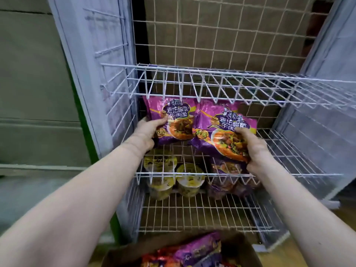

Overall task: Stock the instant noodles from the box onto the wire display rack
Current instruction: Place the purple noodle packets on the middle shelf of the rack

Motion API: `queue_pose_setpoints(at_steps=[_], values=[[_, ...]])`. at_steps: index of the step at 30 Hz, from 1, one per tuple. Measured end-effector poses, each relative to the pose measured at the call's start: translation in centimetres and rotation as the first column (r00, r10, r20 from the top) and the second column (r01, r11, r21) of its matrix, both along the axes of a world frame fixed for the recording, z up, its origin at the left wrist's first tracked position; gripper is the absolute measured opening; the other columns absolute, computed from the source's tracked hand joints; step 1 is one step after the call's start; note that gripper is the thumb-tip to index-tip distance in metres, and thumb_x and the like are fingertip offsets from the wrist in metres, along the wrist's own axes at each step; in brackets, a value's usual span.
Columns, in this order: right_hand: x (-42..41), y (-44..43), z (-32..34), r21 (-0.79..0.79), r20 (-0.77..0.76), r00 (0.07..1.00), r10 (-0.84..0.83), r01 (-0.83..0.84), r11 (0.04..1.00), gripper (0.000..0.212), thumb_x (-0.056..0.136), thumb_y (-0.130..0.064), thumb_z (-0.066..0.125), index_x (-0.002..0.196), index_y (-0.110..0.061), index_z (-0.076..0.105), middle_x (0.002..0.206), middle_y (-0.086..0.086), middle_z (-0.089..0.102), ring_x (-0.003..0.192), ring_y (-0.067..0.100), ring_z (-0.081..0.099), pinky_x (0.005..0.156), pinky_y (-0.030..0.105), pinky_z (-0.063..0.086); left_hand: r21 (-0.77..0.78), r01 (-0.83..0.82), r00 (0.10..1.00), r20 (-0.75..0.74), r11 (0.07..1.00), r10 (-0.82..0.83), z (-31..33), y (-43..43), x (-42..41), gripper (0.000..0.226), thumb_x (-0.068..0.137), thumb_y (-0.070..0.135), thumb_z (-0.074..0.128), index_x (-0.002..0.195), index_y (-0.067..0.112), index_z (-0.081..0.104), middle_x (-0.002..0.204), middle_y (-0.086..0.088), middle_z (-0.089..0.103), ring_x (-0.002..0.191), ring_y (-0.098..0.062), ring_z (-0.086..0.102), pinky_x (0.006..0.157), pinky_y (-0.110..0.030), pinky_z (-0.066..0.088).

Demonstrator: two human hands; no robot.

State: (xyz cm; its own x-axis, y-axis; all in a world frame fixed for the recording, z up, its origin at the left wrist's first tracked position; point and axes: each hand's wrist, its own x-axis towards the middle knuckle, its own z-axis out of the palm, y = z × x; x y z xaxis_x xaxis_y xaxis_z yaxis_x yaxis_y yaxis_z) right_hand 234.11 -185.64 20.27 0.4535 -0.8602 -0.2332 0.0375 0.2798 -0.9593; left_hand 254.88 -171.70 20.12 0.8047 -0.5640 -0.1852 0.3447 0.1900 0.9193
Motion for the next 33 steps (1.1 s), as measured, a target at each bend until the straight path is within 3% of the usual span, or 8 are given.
queue_pose_setpoints(at_steps=[4,8,14,17,20,25,29,33], values=[[1.6,-0.1,-0.2,0.024,0.035,0.997,-0.075,0.074,0.997,0.062,0.074,-0.034,0.073,0.126,-0.005,0.053,0.089,0.011,0.068,0.051,0.016,0.066,0.047,0.031,0.054,0.014,-0.087,0.99,0.115,0.996,0.085,-0.5,-0.7,1.3,0.044,0.078,-0.005,0.068,0.12,0.003,0.056,0.093,-0.011,0.068,0.064,-0.016,0.062,0.055,-0.027,0.055],[2.0,-0.1,-0.6,-0.003,0.044,0.995,-0.093,0.093,0.996,0.056,0.078,-0.03,0.071,0.124,-0.006,0.047,0.09,0.009,0.065,0.057,0.015,0.067,0.053,0.031,0.057,0.058,-0.168,0.973,0.168,0.984,0.156,-1.7,-0.6,1.9,0.051,0.079,-0.003,0.069,0.127,0.002,0.051,0.115,-0.018,0.064,0.084,-0.023,0.062,0.067,-0.029,0.053],[1.4,-1.8,-1.8,-0.054,0.004,0.998,-0.057,0.057,0.997,0.059,0.077,-0.036,0.071,0.123,-0.012,0.042,0.101,0.009,0.063,0.083,0.025,0.066,0.077,0.046,0.056,0.044,-0.191,0.956,0.236,0.981,0.175,-2.7,-1.7,2.1,0.052,0.084,-0.008,0.062,0.132,0.003,0.045,0.114,-0.015,0.061,0.076,-0.013,0.06,0.055,-0.016,0.053],[1.2,-1.8,-2.4,-0.052,0.019,0.999,-0.046,0.047,0.998,0.053,0.077,-0.036,0.072,0.116,-0.016,0.043,0.109,0.012,0.063,0.094,0.032,0.066,0.083,0.058,0.052,0.082,-0.24,0.927,0.316,0.967,0.203,-2.9,-2.3,2.3,0.054,0.083,-0.008,0.063,0.133,0.002,0.044,0.124,-0.021,0.058,0.094,-0.021,0.057,0.075,-0.027,0.053],[1.5,-1.9,-2.8,-0.07,0.019,0.999,-0.042,0.043,0.997,0.053,0.072,-0.039,0.074,0.113,-0.02,0.047,0.114,0.014,0.063,0.095,0.033,0.067,0.08,0.063,0.052,0.115,-0.28,0.917,0.327,0.953,0.23,-3.3,-2.6,2.8,0.053,0.082,-0.003,0.066,0.13,0.003,0.047,0.123,-0.021,0.06,0.098,-0.022,0.057,0.09,-0.036,0.049],[1.9,-2.4,-3.1,-0.136,-0.003,0.998,-0.06,0.059,0.989,0.053,0.073,-0.039,0.073,0.116,-0.02,0.049,0.114,0.011,0.062,0.094,0.028,0.065,0.086,0.051,0.054,0.192,-0.302,0.87,0.456,0.934,0.187,-3.4,-3.2,3.7,0.05,0.078,0.004,0.072,0.124,0.002,0.052,0.111,-0.01,0.061,0.097,-0.018,0.056,0.088,-0.025,0.044],[2.0,-2.0,-3.2,-0.136,0.008,1.0,-0.014,0.015,0.991,0.062,0.064,-0.041,0.076,0.116,-0.019,0.047,0.111,0.013,0.064,0.093,0.032,0.067,0.085,0.056,0.053,0.4,-0.436,0.827,0.532,0.806,0.183,-4.7,-4.1,5.6,0.062,0.052,0.05,0.068,0.108,0.024,0.061,0.108,-0.012,0.067,0.106,-0.033,0.058,0.099,-0.044,0.045],[2.0,-2.3,-3.2,-0.173,-0.027,1.0,0.002,-0.006,0.985,0.056,0.074,-0.036,0.074,0.118,-0.015,0.047,0.11,0.012,0.063,0.09,0.025,0.066,0.089,0.044,0.053,0.446,-0.504,0.797,0.57,0.74,0.199,-3.1,-4.3,4.2,0.054,0.074,0.031,0.075,0.121,0.016,0.053,0.122,-0.012,0.059,0.117,-0.033,0.051,0.099,-0.041,0.042]])
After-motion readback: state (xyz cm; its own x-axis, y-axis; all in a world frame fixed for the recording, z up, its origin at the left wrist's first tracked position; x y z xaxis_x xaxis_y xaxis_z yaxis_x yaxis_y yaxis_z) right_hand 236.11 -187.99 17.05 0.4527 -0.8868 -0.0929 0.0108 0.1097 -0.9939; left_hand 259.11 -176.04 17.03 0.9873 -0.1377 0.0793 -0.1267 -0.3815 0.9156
